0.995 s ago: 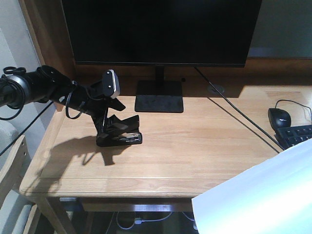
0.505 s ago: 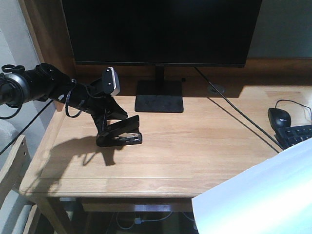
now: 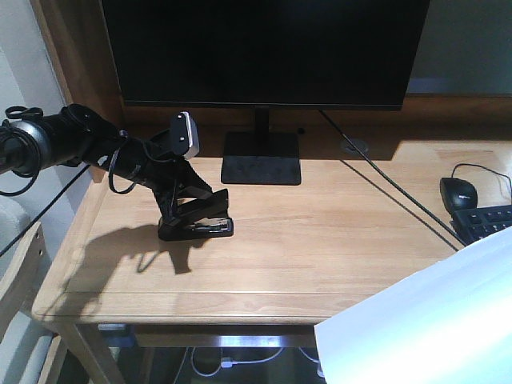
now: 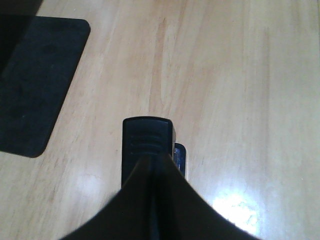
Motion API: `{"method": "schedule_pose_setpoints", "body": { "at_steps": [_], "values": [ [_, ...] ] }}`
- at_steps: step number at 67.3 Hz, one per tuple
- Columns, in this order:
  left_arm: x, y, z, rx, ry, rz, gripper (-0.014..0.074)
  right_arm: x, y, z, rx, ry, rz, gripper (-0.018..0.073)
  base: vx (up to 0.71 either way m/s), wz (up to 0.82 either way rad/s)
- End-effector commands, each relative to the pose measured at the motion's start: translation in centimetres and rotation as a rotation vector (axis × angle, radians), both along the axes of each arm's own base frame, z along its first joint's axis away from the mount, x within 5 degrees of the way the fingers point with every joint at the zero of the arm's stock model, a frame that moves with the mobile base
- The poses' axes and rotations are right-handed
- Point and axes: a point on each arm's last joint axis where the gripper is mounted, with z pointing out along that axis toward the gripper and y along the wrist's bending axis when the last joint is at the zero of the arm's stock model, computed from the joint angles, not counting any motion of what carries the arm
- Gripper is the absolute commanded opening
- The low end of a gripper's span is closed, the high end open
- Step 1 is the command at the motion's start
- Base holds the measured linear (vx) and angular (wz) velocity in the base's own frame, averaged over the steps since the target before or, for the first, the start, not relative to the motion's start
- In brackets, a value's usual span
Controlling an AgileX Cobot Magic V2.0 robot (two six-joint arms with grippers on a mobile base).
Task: Grab stapler and paper to desk for stapling
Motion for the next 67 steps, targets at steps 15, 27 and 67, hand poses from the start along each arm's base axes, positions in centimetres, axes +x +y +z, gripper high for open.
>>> {"method": "schedule_pose_setpoints", "body": {
  "at_steps": [15, 27, 67],
  "values": [
    [-0.2, -0.4, 4.1, -0.07, -0.07, 0.015, -0.0006, -0.7, 0.1, 1.3, 0.001, -0.09, 0.018, -0.0002, 0.0, 0.0],
    [-0.2, -0.4, 4.1, -0.07, -0.07, 0.015, -0.0006, -0.7, 0.1, 1.3, 0.001, -0.09, 0.018, -0.0002, 0.0, 0.0],
    [-0.2, -0.4, 4.1, -0.07, -0.07, 0.015, -0.0006, 1.9, 3.3, 0.5, -0.593, 0.038, 0.144, -0.0002, 0.0, 0.0]
  ]
}}
